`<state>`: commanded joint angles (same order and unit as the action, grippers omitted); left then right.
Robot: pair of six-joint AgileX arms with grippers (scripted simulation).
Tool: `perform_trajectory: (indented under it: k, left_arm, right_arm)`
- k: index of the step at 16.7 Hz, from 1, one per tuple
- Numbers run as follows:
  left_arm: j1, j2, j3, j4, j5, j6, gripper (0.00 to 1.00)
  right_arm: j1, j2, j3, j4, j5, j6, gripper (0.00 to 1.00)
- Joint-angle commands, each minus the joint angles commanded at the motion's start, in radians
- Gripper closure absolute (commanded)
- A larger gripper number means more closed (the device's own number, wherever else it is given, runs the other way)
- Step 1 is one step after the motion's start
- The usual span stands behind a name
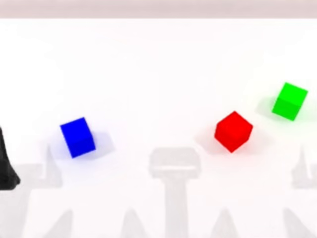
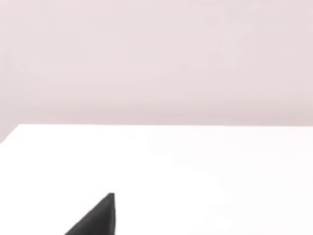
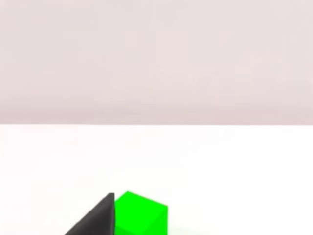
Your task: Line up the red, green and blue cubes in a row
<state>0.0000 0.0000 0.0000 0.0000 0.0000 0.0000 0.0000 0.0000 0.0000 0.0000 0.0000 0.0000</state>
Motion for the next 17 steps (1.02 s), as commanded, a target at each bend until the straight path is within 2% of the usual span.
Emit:
perform_trajectory:
  k: [4,8,11,17]
  left_arm:
    - [0.000,0.000,0.000,0.000,0.000,0.000,0.00]
    - [0.000,0.000,0.000,0.000,0.000,0.000,0.00]
    - [0.000,0.000,0.000,0.000,0.000,0.000,0.00]
    - [0.000,0.000,0.000,0.000,0.000,0.000,0.00]
  right_arm:
    - [0.010,0.030,0.030,-0.023,-0.002,-0.004,0.00]
    - [0.059,0.218,0.211,-0.147,-0.003,-0.027,0.00]
    - [0.111,0.468,0.430,-0.292,-0.001,-0.054,0.00]
    - [0.239,1.139,0.941,-0.646,0.002,-0.117,0.00]
